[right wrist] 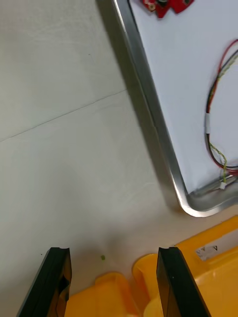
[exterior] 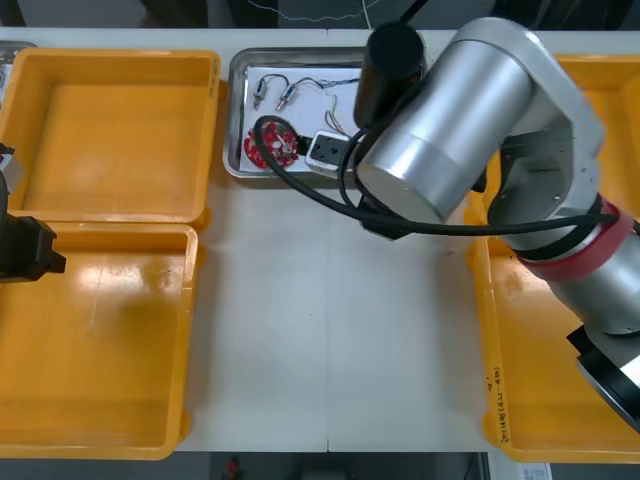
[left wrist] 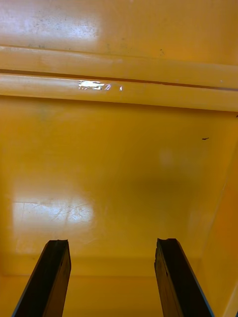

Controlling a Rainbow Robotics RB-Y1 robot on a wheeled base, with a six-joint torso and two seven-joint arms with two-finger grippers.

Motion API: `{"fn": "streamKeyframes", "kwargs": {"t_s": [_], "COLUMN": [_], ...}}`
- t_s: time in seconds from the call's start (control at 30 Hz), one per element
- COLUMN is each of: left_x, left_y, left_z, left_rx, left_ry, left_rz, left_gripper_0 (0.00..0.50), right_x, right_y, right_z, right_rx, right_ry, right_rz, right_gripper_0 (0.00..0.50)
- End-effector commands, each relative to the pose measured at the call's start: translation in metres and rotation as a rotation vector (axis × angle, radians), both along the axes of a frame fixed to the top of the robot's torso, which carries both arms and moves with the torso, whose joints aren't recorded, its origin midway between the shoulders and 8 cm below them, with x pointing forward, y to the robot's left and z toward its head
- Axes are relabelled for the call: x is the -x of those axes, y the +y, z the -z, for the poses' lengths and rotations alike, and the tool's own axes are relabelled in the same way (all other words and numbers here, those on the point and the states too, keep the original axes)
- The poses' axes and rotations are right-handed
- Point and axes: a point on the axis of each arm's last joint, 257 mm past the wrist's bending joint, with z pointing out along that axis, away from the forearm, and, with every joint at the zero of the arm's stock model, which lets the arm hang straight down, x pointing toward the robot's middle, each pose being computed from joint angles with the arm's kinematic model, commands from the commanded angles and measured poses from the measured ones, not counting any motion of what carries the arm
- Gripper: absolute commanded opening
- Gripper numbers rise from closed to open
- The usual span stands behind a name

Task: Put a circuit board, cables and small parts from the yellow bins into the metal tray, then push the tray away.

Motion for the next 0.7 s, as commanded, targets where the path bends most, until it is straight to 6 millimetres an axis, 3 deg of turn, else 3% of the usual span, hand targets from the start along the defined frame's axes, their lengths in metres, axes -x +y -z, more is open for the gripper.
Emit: {"fn": "streamKeyframes", "kwargs": {"t_s": [0.03, 0.4, 0.7], "left_x": [0.001, 0.001, 0.001], "left_y": [0.014, 0.014, 0.014], "left_z": [-0.014, -0.014, -0.014], "left_rx": [-0.076, -0.076, -0.076], "left_ry": [-0.031, -0.031, -0.031], "left_rz": [0.071, 0.071, 0.071], "left_gripper_0": [0.5, 0.5, 0.5], "right_x": [-0.001, -0.003, 0.016], "right_y": [-0.038, -0.112, -0.182], "right_z": [-0.022, -0.047, -0.036], "right_rx": [-0.022, -0.223, -0.466], "right_ry": [-0.067, -0.104, -0.053], "right_rz": [0.036, 0.244, 0.542], "right_gripper_0": [0.5, 0.5, 0.5]}}
